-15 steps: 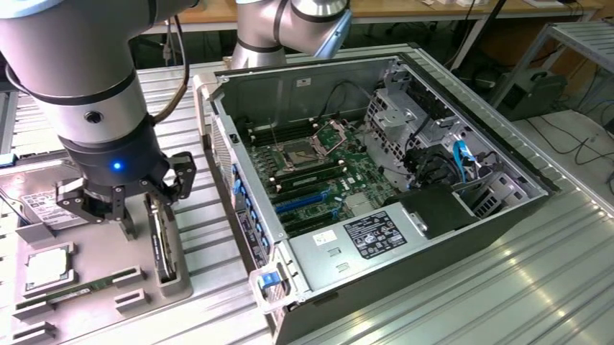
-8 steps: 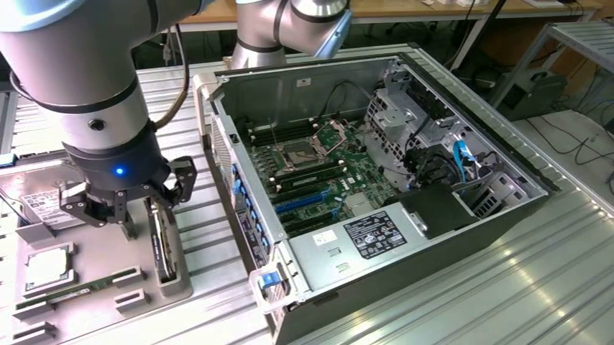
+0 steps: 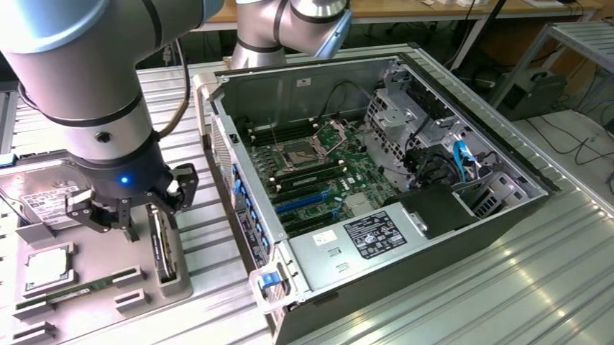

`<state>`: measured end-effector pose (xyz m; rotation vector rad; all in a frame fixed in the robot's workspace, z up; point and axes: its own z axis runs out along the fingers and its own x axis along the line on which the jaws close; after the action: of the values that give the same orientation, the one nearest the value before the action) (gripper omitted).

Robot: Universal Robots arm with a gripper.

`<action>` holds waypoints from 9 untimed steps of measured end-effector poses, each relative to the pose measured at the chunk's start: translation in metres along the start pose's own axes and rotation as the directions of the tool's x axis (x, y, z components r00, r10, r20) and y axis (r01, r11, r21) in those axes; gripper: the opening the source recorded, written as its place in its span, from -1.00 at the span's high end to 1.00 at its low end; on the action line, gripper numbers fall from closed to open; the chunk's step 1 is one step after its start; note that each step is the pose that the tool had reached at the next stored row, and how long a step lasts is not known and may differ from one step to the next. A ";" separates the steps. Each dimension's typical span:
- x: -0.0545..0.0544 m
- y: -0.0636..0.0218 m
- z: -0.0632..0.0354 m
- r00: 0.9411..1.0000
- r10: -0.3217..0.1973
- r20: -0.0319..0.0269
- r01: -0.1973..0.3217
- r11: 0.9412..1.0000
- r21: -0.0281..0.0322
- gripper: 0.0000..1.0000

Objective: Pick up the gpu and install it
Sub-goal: 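Pick up the gpu and move the gpu toward the slot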

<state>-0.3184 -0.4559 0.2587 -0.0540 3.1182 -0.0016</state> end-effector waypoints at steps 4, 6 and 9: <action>0.000 0.0004 0.0073 1.000 0.000 0.000 0.000 1.000 0.000 -0.08; 0.000 0.0007 0.0109 1.000 0.000 0.000 0.000 1.000 0.000 -0.08; 0.000 0.0009 0.0161 1.000 0.000 0.000 0.000 1.000 0.000 -0.08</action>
<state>-0.3183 -0.4551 0.2426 -0.0541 3.1182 -0.0015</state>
